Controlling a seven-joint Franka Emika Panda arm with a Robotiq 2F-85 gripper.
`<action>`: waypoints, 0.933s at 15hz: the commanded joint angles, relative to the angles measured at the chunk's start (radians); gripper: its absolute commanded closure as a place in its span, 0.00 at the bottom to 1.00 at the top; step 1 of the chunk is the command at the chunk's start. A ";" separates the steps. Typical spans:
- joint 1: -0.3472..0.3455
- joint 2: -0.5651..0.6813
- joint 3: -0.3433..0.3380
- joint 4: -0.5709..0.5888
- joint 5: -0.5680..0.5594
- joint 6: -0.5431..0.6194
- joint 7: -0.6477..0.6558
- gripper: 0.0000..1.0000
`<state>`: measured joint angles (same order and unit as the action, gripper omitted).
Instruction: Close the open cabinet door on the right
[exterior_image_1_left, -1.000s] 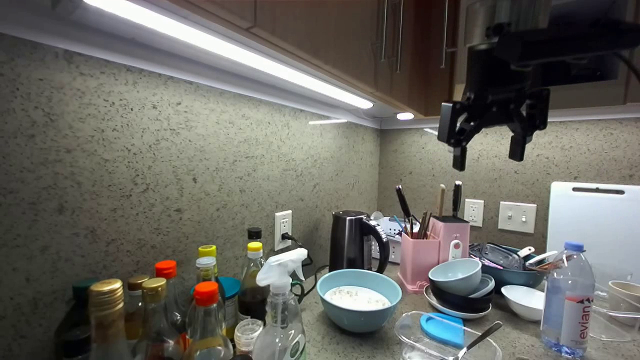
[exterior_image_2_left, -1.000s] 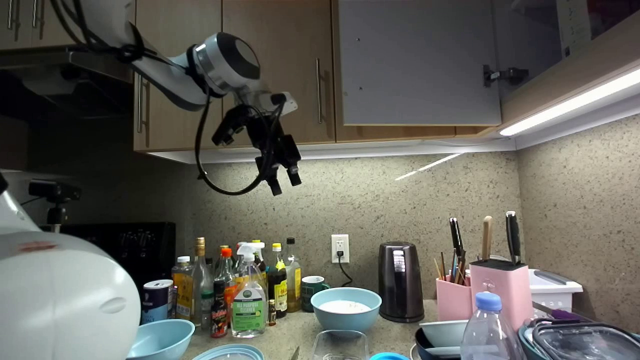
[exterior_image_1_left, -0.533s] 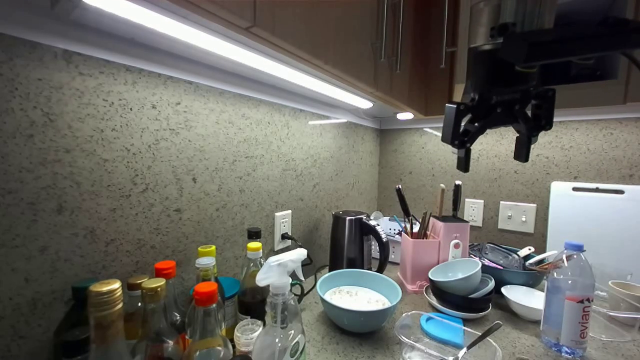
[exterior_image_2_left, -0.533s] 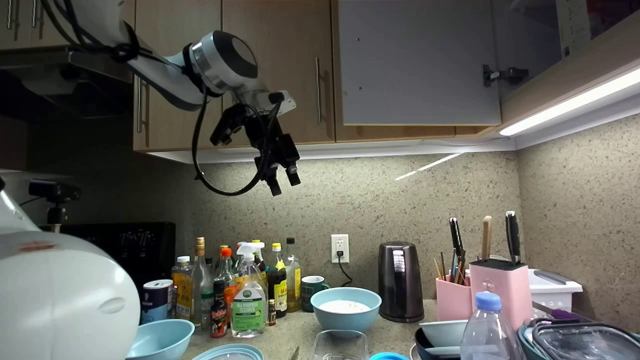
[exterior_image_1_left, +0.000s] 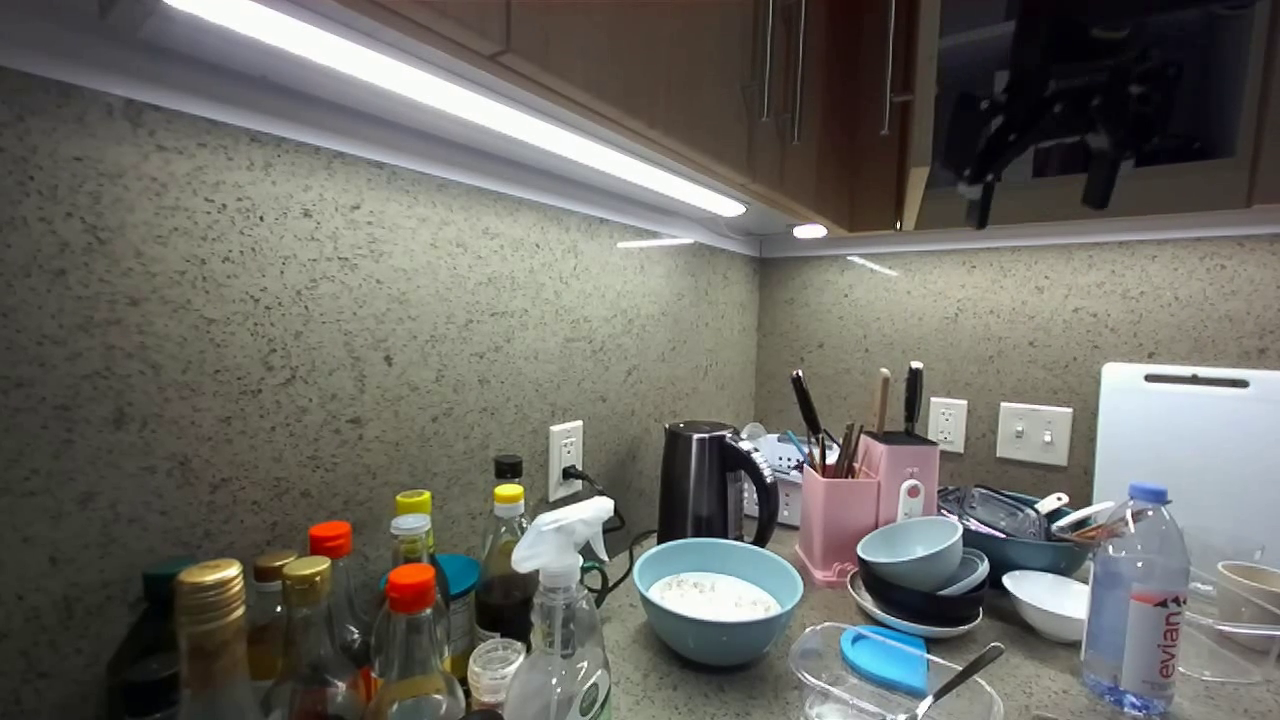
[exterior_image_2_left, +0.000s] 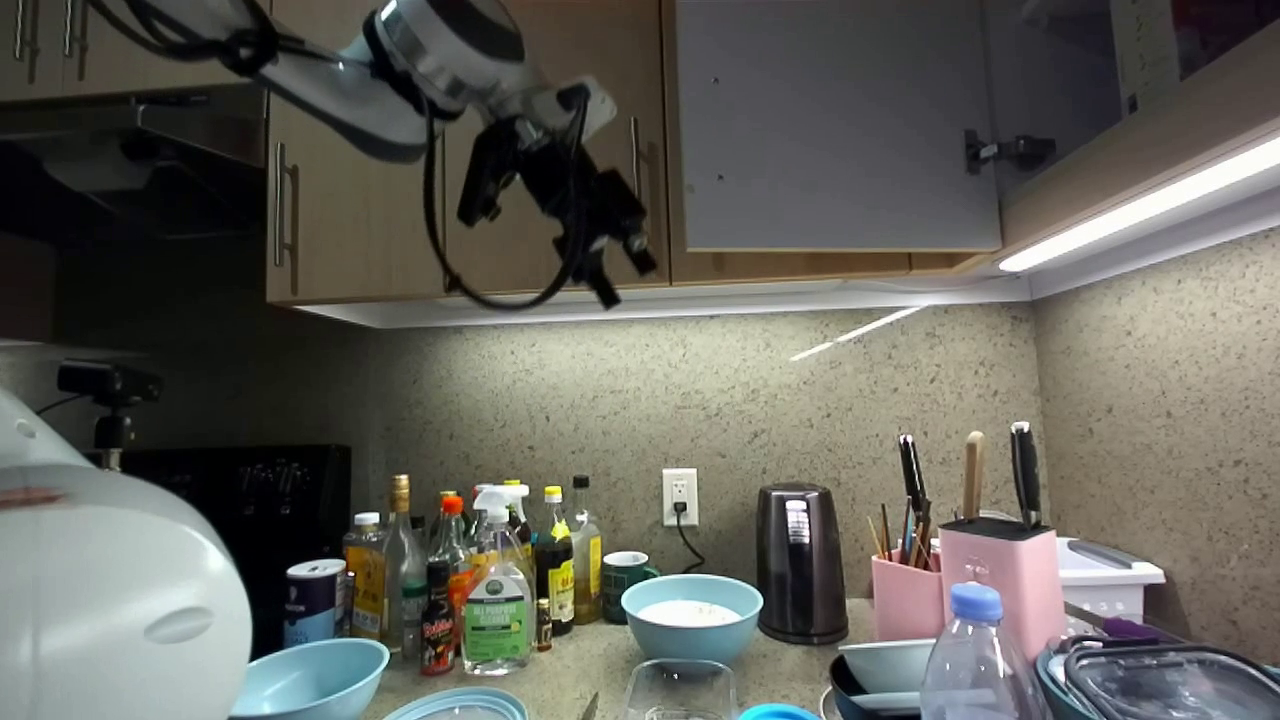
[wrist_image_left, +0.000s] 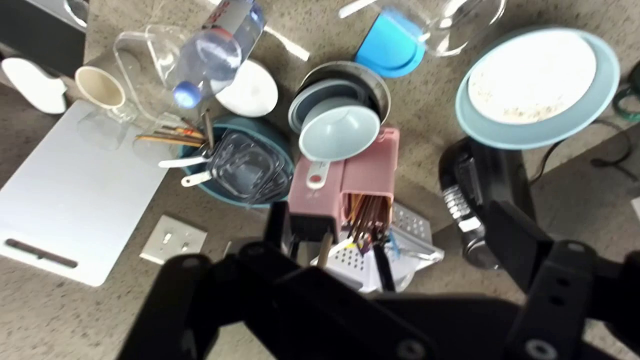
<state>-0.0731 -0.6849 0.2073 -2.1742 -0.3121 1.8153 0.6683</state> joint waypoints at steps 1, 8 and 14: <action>-0.024 -0.019 -0.005 0.020 -0.022 0.003 -0.005 0.00; -0.053 -0.005 0.002 0.042 -0.035 0.094 0.075 0.00; -0.123 0.029 0.032 0.161 -0.094 0.257 0.138 0.00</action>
<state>-0.1573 -0.6877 0.2171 -2.0786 -0.3802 2.0332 0.7511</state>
